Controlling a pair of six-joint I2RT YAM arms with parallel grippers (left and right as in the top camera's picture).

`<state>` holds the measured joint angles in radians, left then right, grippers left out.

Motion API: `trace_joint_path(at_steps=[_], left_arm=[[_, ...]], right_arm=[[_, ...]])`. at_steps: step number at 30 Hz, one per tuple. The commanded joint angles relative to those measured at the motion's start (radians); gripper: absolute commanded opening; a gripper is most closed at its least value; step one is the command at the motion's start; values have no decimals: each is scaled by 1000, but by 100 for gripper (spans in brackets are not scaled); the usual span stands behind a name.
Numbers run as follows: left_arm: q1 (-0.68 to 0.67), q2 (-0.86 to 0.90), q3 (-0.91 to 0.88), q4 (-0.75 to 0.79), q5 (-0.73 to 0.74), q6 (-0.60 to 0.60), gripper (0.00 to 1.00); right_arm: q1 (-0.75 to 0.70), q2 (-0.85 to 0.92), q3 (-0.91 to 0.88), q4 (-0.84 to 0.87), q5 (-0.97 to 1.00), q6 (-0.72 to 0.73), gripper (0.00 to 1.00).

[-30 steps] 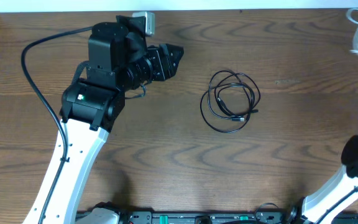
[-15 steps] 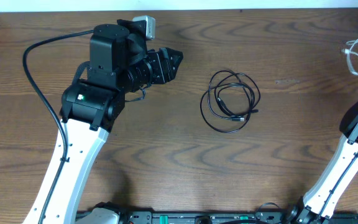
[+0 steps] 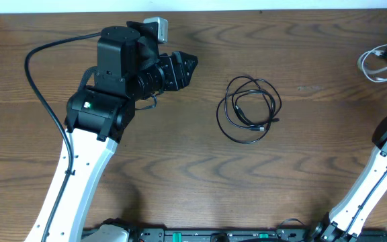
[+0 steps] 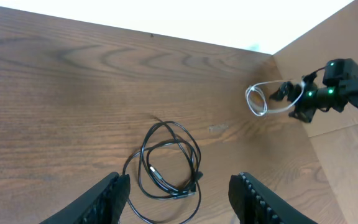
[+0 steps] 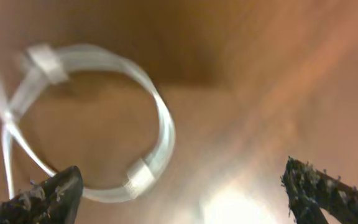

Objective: Untangle cables

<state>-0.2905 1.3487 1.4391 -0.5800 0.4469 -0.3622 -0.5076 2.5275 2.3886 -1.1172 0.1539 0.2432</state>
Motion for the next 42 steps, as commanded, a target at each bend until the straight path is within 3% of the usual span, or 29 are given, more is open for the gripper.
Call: trace_joint_path(at_steps=[1,6,10,16,19,24,29,32,35,36,42], left_arm=[[4,4,8,-2,6,14,57],[4,4,8,-3,6,14,57],[4,4,8,-3,6,14,57],[4,4,8,-3,6,14,57],[4,4,8,-3,6,14,57],[4,4,8,-3,6,14,57],[4,4,8,-3,5,14,57],[4,4,8,-3,6,14,57],[4,4,8,-3,5,14,57],[4,4,8,-3,5,14,57],[4,4,5,-3,5,14,57]], right_arm=[[24,-14,23,-123,183,-18,99],[42,-14,23,-282,464,22,99],[44,-14,23,-346,554,22,99],[47,-14,32,-358,477,3,99],[43,-14,82,-405,277,-139,96],[43,-14,212,-572,307,-148,99],[44,-37,231,-581,196,-211,99],[39,-36,221,-512,145,-201,99],[23,-36,193,-386,-40,-185,95],[18,-36,155,-305,-153,-184,83],[30,-36,-4,-83,-240,-190,72]])
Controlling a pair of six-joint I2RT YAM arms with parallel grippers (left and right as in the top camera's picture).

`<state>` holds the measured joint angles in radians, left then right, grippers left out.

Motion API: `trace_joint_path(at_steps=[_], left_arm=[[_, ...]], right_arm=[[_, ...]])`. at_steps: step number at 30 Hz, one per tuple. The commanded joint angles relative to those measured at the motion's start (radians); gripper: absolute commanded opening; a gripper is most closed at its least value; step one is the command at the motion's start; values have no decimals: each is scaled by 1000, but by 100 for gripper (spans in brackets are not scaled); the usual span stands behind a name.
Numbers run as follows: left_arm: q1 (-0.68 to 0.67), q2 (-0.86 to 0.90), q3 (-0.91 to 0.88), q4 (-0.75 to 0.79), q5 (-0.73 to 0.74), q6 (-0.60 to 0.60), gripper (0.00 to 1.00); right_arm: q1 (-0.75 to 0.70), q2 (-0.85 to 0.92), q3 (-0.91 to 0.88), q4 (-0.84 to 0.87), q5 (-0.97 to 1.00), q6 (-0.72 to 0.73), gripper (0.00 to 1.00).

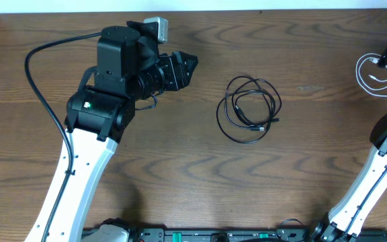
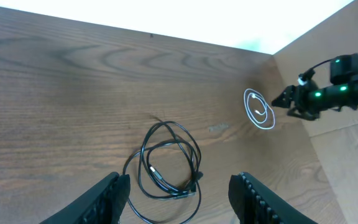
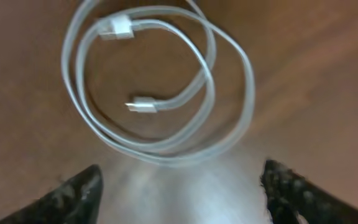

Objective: Untangle cables

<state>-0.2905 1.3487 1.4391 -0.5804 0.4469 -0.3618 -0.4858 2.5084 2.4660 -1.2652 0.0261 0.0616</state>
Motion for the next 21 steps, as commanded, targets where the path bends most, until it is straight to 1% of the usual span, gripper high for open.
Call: trace_joint_path(at_steps=[1,3,4,9,16,21], left_arm=[[4,5,4,-2,5,14,57],[4,8,4,-2,5,14,57],[4,13,4,-2,5,14,57],[4,36,4,-2,5,14,57],[4,71,4,-2,6,13,57],[4,78,4,-2,6,13,57]], right_arm=[[12,-17,-109,99,-113,-9,70],[19,-17,-163,164,-115,-19,65],[25,-17,-205,215,-116,-19,61],[42,-17,-291,307,-116,-32,54],[65,-17,-391,409,-115,-116,51],[74,-17,-479,531,-111,-122,51]])
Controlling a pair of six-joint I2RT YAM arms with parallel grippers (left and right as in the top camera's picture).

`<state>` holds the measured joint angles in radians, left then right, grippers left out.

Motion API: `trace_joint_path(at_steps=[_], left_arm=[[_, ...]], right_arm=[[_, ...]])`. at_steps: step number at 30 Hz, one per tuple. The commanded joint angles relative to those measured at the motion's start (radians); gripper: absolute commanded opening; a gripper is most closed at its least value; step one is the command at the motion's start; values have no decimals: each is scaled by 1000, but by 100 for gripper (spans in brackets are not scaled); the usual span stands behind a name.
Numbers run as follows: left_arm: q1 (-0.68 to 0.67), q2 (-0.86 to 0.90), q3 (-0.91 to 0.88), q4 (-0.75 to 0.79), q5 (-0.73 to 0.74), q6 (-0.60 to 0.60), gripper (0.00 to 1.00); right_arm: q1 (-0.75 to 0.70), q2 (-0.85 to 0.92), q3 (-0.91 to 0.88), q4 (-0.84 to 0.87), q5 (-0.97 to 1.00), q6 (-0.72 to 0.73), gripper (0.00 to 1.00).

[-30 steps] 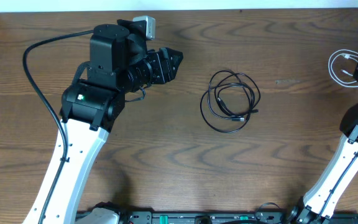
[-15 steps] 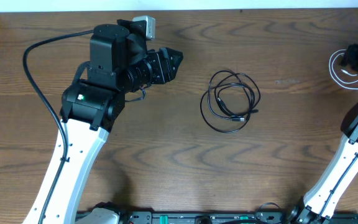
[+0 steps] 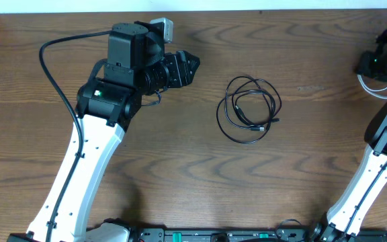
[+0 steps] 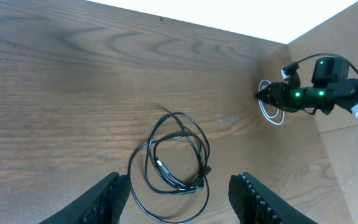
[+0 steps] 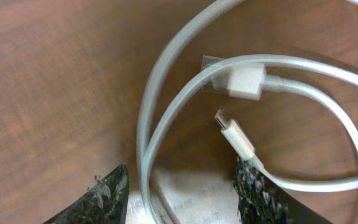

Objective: Untangle cables

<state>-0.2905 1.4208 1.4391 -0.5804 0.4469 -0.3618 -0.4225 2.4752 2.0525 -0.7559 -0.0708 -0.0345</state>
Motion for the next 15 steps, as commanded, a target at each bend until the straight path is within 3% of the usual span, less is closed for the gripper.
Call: trace_joint_path(at_steps=[1,11,15], left_arm=[[4,6,4,-2,6,13,57],[4,6,4,-2,5,14,57],[4,10,4,-1,5,14,57]], right_arm=[[11,16,-82,53,-14,-19,51],[11,17,-169,451,-16,269,52],[12,17,-169,627,-87,415,64]])
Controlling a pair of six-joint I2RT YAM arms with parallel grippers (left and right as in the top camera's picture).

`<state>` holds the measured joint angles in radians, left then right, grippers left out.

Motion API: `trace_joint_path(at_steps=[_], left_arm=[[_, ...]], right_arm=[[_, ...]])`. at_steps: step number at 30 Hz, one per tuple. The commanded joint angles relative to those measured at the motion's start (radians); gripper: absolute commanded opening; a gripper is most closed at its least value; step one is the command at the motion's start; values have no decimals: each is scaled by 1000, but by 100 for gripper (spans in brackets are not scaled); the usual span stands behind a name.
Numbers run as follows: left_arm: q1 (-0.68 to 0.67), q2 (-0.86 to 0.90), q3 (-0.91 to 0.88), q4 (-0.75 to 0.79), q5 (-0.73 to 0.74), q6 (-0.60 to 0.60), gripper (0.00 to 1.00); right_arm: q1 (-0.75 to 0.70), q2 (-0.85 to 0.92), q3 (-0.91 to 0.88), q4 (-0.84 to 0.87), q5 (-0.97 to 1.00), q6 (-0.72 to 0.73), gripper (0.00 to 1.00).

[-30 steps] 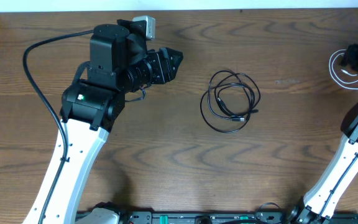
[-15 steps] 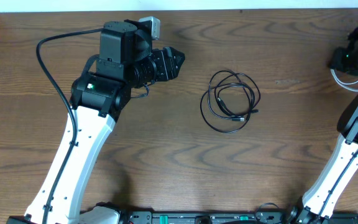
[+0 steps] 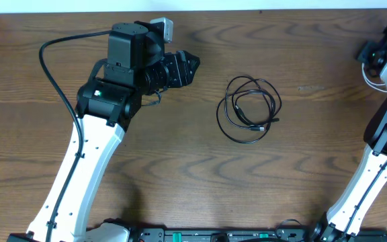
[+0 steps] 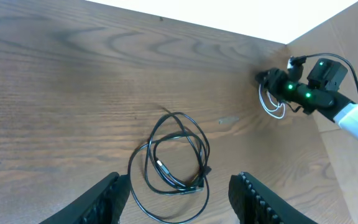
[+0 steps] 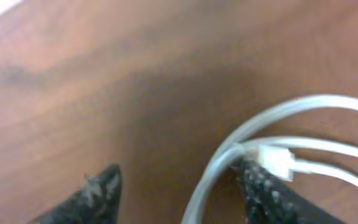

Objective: Untangle cables

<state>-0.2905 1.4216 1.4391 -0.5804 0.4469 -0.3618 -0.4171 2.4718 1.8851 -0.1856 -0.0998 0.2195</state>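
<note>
A black cable (image 3: 249, 107) lies in a loose tangled coil mid-table; the left wrist view shows the black cable (image 4: 173, 155) ahead of its fingers. My left gripper (image 3: 188, 67) hovers open left of it, holding nothing. A white cable (image 3: 371, 75) lies coiled at the far right edge. My right gripper (image 3: 372, 51) is low at that coil's far-left rim, open. In the right wrist view a white cable (image 5: 272, 143) strand and its connector sit against the right fingertip (image 5: 263, 186).
The wooden table (image 3: 180, 168) ends at a white strip along the back. The left arm's black supply cable (image 3: 39, 87) loops out at the left. The right arm (image 3: 381, 154) rises along the right edge.
My right gripper has shifted from over the middle of the white coil to its rim, still open and low. The left arm and the black cable have not moved.
At first the white cable hung in a loop at my right gripper by the far right edge. Then it lay as a flat round coil with the gripper open above it. The gripper then came low over the coil, and now sits at its rim.
</note>
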Motion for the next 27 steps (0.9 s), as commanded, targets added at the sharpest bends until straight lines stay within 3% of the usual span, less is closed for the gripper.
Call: trace_joint_path(at_steps=[1,5,8,16,17,20,27], left_arm=[[4,11,4,-1,5,14,57],[4,16,4,3,5,14,57],[4,21,4,8,5,14,57],[2,65,4,2,6,55,57],[-1,76,4,2,6,55,61],[-27,118,4,2,15,130,65],[-115,279,4,37,13,344,68]], right_arm=[[7,20,-2,106,-77,193,64],[8,20,0,272,-194,240,65],[4,5,18,224,-269,240,61],[14,-222,19,-153,-337,30,66],[18,-260,19,-217,-336,5,69],[26,-373,19,-414,-338,-40,76],[65,-535,19,-745,-345,-73,78]])
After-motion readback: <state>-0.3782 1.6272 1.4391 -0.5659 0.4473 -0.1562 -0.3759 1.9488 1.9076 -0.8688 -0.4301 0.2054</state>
